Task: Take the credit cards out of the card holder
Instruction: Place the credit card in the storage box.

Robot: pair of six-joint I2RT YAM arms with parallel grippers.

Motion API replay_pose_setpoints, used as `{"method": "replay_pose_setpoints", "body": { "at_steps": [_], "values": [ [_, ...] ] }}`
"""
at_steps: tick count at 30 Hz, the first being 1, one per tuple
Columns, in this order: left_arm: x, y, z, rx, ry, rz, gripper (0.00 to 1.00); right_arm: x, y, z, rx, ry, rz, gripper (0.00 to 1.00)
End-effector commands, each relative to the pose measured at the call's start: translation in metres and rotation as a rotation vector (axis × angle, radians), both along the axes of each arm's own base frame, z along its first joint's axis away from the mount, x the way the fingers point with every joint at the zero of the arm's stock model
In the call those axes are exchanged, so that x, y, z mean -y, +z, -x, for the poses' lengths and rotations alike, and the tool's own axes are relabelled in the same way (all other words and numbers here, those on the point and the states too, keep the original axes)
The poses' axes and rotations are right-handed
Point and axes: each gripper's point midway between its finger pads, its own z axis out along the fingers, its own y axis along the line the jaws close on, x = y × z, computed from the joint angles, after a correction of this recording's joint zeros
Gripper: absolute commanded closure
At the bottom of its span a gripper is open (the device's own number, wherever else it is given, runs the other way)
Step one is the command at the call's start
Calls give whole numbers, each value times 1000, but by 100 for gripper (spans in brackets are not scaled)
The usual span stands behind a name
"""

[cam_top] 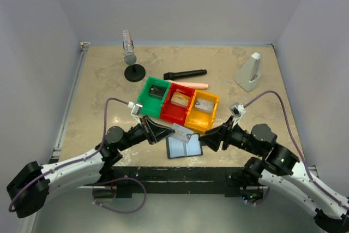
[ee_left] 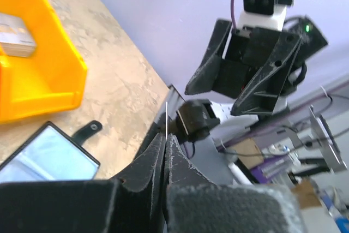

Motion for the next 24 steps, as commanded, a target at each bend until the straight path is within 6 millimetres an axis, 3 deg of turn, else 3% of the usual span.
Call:
{"method": "replay_pose_setpoints", "body": {
  "at_steps": [1, 6, 10, 14, 24],
  "values": [
    [-23, 15, -27, -13, 205, 30, 100, 3, 0, -26, -10, -155, -90, 35],
    [-37, 38, -38, -64, 295, 144, 100, -14, -2, -21, -60, -89, -125, 36],
    [-29, 54, -37, -116, 250, 231, 100, -20, 19, -23, -29, -85, -285, 38],
    [-27, 54, -38, -147, 240, 261, 100, -26, 31, -21, -15, -50, -332, 39],
    [-24, 54, -29, -156, 189, 270, 100, -36, 26, -28, -49, -52, -302, 45]
  ]
}}
